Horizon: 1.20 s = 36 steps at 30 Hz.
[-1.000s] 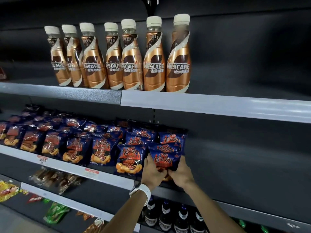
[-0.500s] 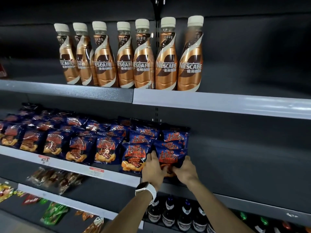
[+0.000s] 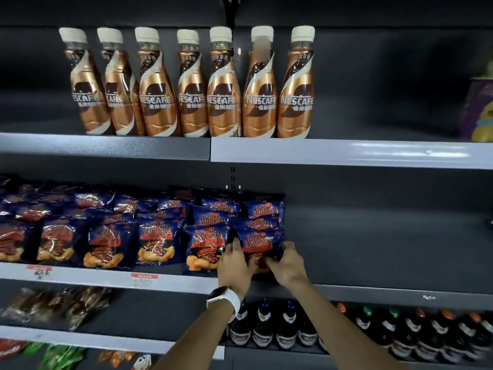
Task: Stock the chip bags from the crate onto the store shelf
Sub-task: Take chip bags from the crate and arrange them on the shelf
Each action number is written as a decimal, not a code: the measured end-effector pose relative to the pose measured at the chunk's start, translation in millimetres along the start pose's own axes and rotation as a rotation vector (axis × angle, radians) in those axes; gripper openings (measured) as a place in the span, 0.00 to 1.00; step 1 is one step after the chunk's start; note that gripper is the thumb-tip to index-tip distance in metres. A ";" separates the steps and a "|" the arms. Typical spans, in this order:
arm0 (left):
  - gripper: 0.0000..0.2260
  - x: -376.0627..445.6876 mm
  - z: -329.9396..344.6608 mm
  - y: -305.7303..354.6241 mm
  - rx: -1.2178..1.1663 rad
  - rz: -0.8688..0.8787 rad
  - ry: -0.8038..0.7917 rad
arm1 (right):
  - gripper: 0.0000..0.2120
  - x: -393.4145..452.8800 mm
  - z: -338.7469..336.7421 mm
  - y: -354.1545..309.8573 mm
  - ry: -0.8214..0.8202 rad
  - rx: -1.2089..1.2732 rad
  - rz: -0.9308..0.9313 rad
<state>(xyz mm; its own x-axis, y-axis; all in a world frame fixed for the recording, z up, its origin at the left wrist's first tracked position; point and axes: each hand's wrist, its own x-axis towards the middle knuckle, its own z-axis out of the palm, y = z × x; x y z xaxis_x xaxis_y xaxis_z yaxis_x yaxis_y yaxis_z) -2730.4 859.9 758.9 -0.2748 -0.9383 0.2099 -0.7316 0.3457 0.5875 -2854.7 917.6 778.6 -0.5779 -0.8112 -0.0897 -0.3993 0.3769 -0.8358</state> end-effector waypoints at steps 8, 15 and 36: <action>0.27 -9.1 -4.6 -0.2 0.030 0.075 0.011 | 0.25 -15.0 -1.2 -1.3 0.019 -0.012 0.021; 0.13 -26.1 -6.5 0.3 0.139 0.163 -0.010 | 0.17 -32.4 11.4 -3.7 0.111 -0.151 -0.043; 0.12 -39.9 -9.0 -6.8 0.061 0.222 -0.113 | 0.17 -48.1 14.9 6.1 0.038 -0.197 -0.106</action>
<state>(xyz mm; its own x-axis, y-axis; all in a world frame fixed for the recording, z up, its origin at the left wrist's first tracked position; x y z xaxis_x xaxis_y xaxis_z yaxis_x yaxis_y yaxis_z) -2708.8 894.9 753.6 -0.4983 -0.8338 0.2378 -0.6812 0.5462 0.4876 -2818.7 952.3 769.8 -0.5504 -0.8347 0.0162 -0.5881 0.3739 -0.7172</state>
